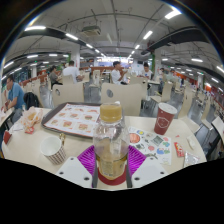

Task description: Pour water

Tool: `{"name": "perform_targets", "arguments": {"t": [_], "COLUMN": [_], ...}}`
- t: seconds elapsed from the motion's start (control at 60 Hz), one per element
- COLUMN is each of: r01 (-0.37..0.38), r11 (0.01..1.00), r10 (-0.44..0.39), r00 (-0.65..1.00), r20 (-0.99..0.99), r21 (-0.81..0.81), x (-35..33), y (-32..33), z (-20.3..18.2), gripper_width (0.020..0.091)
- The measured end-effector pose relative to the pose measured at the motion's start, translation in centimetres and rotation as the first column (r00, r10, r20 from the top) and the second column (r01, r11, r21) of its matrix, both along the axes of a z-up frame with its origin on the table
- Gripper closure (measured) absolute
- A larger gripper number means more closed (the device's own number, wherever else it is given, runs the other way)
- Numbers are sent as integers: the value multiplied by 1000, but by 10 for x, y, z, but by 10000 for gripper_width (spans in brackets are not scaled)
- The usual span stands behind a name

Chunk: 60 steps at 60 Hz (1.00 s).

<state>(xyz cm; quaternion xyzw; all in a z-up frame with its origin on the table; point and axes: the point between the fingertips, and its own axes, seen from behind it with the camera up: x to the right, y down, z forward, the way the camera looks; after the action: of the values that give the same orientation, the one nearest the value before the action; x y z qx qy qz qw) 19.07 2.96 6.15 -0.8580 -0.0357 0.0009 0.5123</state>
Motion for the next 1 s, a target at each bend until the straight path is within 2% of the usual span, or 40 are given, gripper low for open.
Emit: {"name": "perform_targets", "arguments": {"t": [0.067, 0.133, 0.233, 0.35, 0.383, 0.45, 0.467, 0.517, 0.8, 1.0], "r01": [4, 4, -9, -12, -10, 3, 8, 30, 137, 126], "r11": [1000, 1000, 999, 1000, 1000, 998, 997, 996, 978, 978], "r10": [-5, -4, 10, 13, 9, -8, -13, -35, -135, -121], "r00": [999, 999, 999, 998, 998, 997, 997, 998, 991, 992], "r20": [-33, -52, -45, -54, -60, -73, -73, -60, 24, 39], "r21": [-31, 6, 32, 9, -24, -68, -74, -87, -158, -165], "x": [1, 2, 1, 1, 1, 3, 4, 8, -5, -42], "y": [-6, -7, -9, -14, -15, -23, -25, -34, -136, -208], "z": [-16, -11, -12, -13, -20, -23, -23, -18, 46, 88], "gripper_width": [709, 710, 675, 590, 523, 262, 234, 264, 257, 255]}}
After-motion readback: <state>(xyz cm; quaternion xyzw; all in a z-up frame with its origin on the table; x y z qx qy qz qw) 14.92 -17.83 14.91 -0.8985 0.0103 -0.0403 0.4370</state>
